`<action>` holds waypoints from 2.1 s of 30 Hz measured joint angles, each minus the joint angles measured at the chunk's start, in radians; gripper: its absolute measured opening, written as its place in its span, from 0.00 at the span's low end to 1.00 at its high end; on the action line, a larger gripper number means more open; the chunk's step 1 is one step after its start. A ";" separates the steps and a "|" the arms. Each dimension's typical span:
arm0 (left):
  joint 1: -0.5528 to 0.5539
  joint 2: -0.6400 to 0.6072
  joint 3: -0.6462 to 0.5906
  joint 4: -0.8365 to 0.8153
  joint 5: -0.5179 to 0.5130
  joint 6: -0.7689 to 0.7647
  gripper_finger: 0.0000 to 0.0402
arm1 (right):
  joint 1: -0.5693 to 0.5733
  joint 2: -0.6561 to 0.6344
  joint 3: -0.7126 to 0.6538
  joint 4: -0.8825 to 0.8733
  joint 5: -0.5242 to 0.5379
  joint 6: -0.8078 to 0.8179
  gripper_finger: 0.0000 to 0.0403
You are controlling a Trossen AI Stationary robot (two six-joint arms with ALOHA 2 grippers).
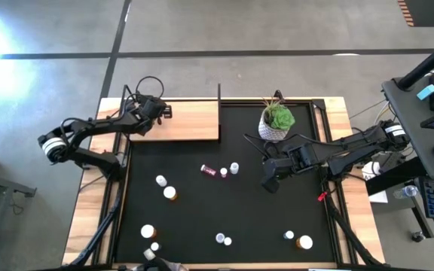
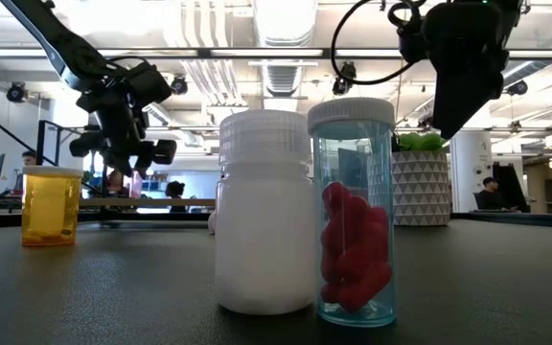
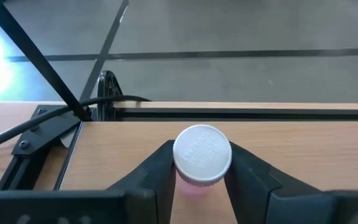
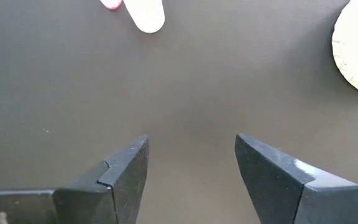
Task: Pick and place medicine bottles onto shelf by color
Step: Put the bottom pink pill bottle on the shelf, then put the top orange pill bottle on the shelf
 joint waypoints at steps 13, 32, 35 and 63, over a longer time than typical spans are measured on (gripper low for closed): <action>0.000 -0.023 0.009 -0.001 0.000 0.020 0.49 | 0.000 0.000 0.000 0.011 0.000 0.000 0.57; -0.074 -0.316 0.100 0.081 0.244 0.503 0.55 | 0.000 0.000 0.000 0.025 0.000 0.001 0.57; -0.120 -0.336 0.109 0.082 0.373 0.508 0.55 | 0.000 0.000 0.000 0.025 0.000 0.002 0.57; -0.793 -0.331 0.114 -0.107 0.552 0.406 0.55 | 0.000 0.000 0.000 0.029 0.000 0.001 0.57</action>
